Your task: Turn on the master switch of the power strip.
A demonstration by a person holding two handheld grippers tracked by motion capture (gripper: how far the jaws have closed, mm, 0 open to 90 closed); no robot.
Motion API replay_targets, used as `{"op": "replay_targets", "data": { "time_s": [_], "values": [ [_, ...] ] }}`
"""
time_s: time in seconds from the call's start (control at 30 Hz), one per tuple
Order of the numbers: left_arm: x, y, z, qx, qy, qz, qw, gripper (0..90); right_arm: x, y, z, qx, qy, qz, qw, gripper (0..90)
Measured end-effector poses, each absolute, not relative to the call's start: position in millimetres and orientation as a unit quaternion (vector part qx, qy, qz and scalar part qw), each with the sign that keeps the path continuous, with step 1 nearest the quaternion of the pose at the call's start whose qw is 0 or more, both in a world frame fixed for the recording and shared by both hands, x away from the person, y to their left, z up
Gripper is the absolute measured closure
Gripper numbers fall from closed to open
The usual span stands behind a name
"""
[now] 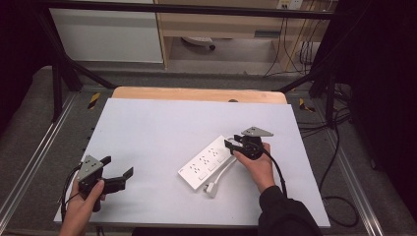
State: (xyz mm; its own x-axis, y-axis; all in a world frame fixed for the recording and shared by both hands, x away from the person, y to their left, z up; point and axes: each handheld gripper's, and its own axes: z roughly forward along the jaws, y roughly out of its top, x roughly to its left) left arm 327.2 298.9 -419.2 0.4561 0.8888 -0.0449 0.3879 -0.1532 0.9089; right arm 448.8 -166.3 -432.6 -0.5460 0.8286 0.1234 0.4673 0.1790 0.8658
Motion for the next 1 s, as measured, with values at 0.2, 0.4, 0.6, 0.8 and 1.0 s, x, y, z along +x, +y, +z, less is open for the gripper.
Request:
{"op": "replay_targets", "data": {
  "time_s": [0.2,0.4,0.6,0.8,1.0],
  "values": [
    [327.2,299.1,-419.4,0.712,0.449,0.264,0.471,7.2,450.0,-169.2,-430.4,0.453,0.734,0.466,0.196,28.1],
    [327.0,298.7,-419.8,0.714,0.45,0.262,0.468,6.6,450.8,-172.9,-426.2,0.465,0.729,0.465,0.189,10.6],
    [326.5,298.1,-420.0,0.715,0.45,0.262,0.467,6.4,450.7,-175.6,-419.3,0.464,0.73,0.464,0.193,5.6],
    [326.2,299.8,-420.0,0.714,0.452,0.261,0.466,6.4,450.8,-178.5,-414.1,0.461,0.73,0.467,0.193,6.6],
    [324.9,299.6,-420.0,0.716,0.451,0.261,0.465,6.3,449.6,-182.9,-410.2,0.465,0.724,0.47,0.198,8.0]
  ]
}}
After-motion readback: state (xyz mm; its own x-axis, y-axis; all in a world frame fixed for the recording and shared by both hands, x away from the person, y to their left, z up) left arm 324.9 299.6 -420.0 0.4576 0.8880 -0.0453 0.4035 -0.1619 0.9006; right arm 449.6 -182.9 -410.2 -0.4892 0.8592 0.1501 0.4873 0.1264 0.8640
